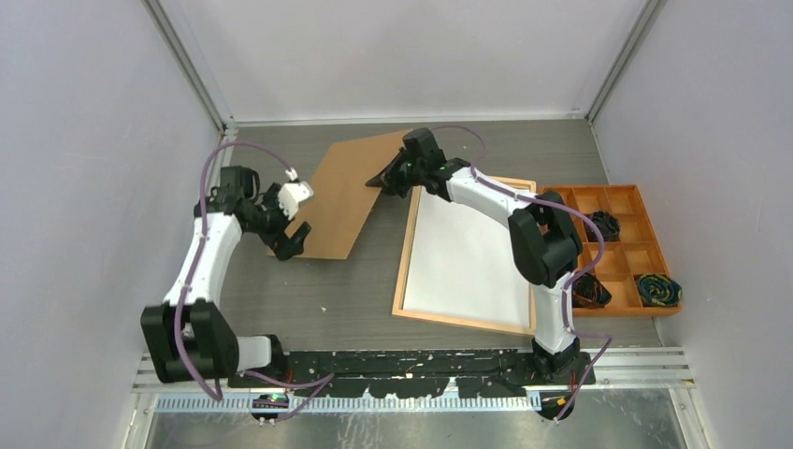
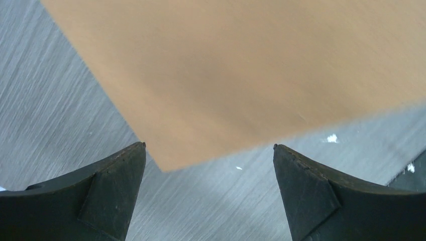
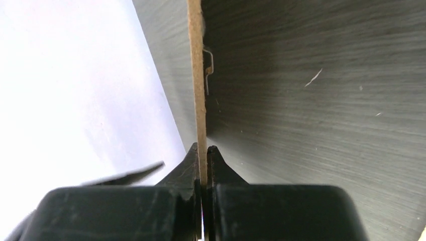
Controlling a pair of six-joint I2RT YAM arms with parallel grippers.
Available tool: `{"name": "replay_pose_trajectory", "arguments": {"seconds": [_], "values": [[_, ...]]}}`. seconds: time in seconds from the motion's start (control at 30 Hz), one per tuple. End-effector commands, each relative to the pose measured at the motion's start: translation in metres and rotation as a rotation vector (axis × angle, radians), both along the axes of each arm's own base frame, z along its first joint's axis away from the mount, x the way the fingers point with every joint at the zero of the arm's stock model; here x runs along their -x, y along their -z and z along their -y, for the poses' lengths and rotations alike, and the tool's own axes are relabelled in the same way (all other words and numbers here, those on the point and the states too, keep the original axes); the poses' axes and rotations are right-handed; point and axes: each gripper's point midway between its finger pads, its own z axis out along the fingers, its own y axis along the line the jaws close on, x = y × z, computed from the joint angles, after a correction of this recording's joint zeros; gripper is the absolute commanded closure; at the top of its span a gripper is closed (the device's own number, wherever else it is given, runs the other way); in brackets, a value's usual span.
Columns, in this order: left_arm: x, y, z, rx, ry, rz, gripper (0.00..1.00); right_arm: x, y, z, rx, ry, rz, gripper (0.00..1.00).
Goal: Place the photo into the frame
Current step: Turn over the photo frame item at the center of the board.
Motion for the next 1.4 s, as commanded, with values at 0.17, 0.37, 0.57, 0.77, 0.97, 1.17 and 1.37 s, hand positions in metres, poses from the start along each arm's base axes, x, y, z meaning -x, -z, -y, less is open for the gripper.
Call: {"name": "replay_pose_trajectory", "arguments": {"seconds": [0.17, 0.37, 0.57, 0.77, 0.97, 1.17, 1.37], "values": [[0.064, -0.006, 0.03, -0.061, 0.436, 0.393, 0.0, -0.004, -0.025, -0.005, -0.146, 0.07, -0.054, 0.99], [0.037, -0.016, 0.036, -0.08, 0.422, 0.586, 0.02, 0.009, -0.037, -0.005, -0.197, 0.08, -0.081, 0.99], [0.034, -0.018, 0.055, -0.13, 0.501, 0.731, 0.2, 0.017, -0.056, -0.003, -0.255, 0.081, -0.083, 0.99], [0.024, -0.035, 0.053, -0.258, 0.505, 1.03, 0.59, 0.029, -0.081, -0.011, -0.326, -0.006, -0.064, 0.67], [0.019, -0.065, 0.047, -0.294, 0.458, 1.122, 0.89, 0.067, -0.084, 0.01, -0.188, -0.232, 0.034, 0.26], [0.031, -0.093, 0.047, -0.267, 0.459, 1.049, 0.99, 0.115, -0.092, 0.092, 0.262, -0.515, 0.418, 0.15], [0.057, -0.096, 0.056, -0.243, 0.584, 0.949, 1.0, 0.14, -0.077, 0.134, 0.605, -0.737, 0.988, 0.03]]}}
